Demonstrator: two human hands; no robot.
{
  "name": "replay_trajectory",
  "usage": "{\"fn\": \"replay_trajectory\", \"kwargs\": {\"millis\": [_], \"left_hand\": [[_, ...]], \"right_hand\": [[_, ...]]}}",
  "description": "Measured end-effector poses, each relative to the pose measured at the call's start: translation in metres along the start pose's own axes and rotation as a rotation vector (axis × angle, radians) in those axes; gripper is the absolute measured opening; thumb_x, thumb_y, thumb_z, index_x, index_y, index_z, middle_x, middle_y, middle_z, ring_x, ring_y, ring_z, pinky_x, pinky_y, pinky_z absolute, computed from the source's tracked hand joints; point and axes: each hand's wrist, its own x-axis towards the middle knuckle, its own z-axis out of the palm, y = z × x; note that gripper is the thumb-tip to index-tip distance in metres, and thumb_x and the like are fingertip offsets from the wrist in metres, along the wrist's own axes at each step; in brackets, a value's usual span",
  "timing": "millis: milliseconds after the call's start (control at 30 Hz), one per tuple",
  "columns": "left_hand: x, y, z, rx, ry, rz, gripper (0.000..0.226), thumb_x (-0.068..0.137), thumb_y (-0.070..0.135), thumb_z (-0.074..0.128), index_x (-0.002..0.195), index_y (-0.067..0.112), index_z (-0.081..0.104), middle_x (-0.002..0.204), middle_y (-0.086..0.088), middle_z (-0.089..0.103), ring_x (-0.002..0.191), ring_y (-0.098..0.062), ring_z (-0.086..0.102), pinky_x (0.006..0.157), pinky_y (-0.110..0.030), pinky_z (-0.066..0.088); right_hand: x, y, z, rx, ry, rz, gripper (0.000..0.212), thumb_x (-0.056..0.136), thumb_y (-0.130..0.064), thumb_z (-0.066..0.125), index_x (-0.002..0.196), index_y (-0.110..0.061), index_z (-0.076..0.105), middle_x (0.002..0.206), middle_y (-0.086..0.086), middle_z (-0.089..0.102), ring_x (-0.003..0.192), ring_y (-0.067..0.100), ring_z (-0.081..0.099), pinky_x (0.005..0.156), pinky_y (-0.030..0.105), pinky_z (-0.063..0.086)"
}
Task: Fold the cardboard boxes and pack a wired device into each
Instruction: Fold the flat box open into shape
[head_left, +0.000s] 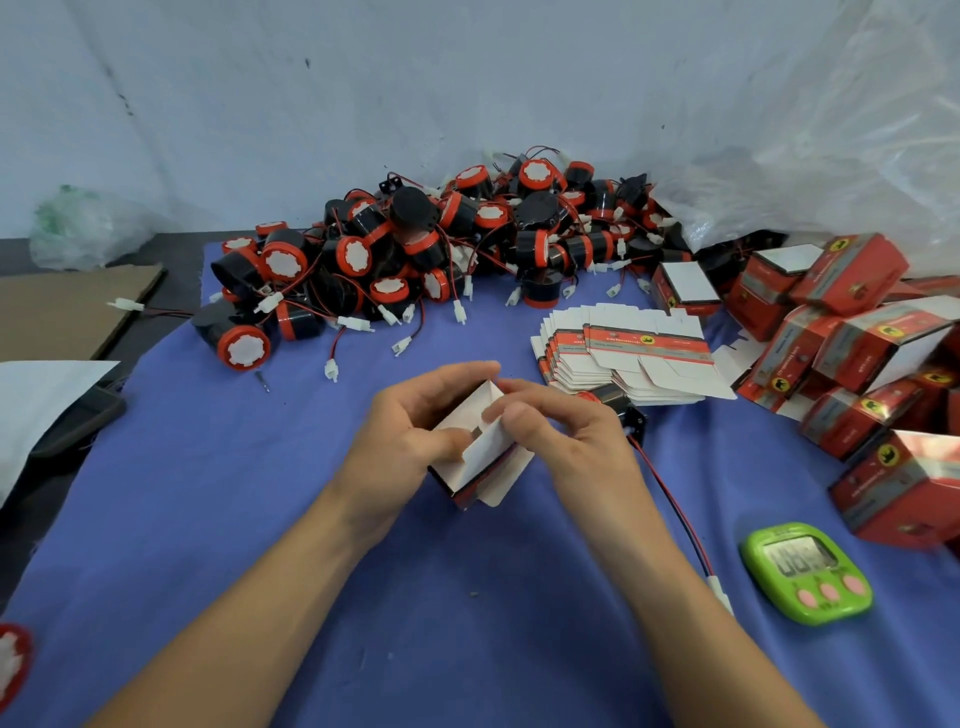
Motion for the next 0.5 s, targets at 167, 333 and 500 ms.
{"fn": "replay_trajectory", "kwargs": {"millis": [167,333,500], "left_hand": [[0.0,0.001,-0.004,-0.014,-0.032,0.026,0.067,0.068,-0.008,0.054,0.128,0.018,0.069,0.127,0.001,0.074,0.123,-0.014,0.067,0.09,-0.022,0.055],[-0.004,-0.006,0.008,0.177,0.076,0.037,0.062,0.086,-0.008,0.06,0.13,0.034,0.065,0.131,0.018,0.069,0.125,0.004,0.06,0.097,-0.025,0.056],[-0.012,-0.019,0.027,0.542,0.405,0.052,0.051,0.095,0.033,0.062,0.145,0.039,0.055,0.124,0.026,0.059,0.112,0.007,0.057,0.097,-0.018,0.049]], "right_hand": [[-0.001,0.004,0.001,-0.053,-0.1,0.038,0.042,0.105,-0.024,0.048,0.084,-0.019,0.084,0.11,-0.002,0.079,0.12,0.003,0.065,0.106,0.037,0.044],[0.003,0.003,-0.002,0.189,0.02,0.205,0.025,0.096,-0.016,0.062,0.087,-0.018,0.085,0.112,-0.009,0.078,0.106,0.01,0.073,0.097,0.035,0.053],[0.004,0.003,-0.006,0.28,0.071,0.22,0.024,0.092,-0.012,0.063,0.087,-0.018,0.085,0.106,-0.008,0.079,0.114,0.01,0.07,0.095,0.031,0.06]]}}
